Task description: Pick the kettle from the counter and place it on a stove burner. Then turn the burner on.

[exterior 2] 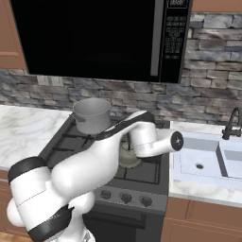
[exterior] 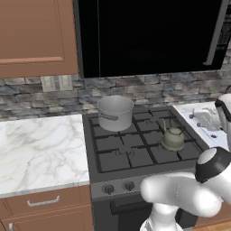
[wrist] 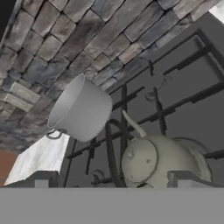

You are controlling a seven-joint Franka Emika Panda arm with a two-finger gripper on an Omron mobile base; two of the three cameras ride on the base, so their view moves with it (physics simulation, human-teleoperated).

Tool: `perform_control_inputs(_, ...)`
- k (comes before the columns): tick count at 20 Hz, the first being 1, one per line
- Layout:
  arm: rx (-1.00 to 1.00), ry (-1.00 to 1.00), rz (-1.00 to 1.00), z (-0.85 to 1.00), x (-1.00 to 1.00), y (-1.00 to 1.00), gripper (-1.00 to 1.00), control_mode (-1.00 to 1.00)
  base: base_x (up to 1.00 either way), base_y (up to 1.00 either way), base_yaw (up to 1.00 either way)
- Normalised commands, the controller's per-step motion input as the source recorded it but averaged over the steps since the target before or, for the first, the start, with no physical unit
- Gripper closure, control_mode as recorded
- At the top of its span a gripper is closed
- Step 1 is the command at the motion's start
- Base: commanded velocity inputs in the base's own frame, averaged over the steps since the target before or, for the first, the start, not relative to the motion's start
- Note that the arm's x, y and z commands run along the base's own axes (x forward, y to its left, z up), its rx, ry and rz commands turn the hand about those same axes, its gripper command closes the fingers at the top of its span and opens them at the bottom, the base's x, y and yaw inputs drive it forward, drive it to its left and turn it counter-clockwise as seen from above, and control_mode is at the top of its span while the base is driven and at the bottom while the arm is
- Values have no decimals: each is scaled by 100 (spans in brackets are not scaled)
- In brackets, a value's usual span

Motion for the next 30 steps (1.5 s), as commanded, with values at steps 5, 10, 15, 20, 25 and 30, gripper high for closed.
perform_control_inputs(5,-25,0,0,0,-100,-11,-100,-100,0,0,0)
perform_control_inputs(10,-24,5,-2,0,-100,0,-100,-100,0,0,0)
perform_control_inputs(15,-20,13,-3,-1,-70,0,-100,-100,0,0,0)
perform_control_inputs(20,0,0,0,0,0,0,-100,-100,0,0,0)
perform_control_inputs(25,0,0,0,-2,-1,0,-100,-100,0,0,0)
perform_control_inputs(30,0,0,0,-17,-14,0,-100,-100,0,0,0)
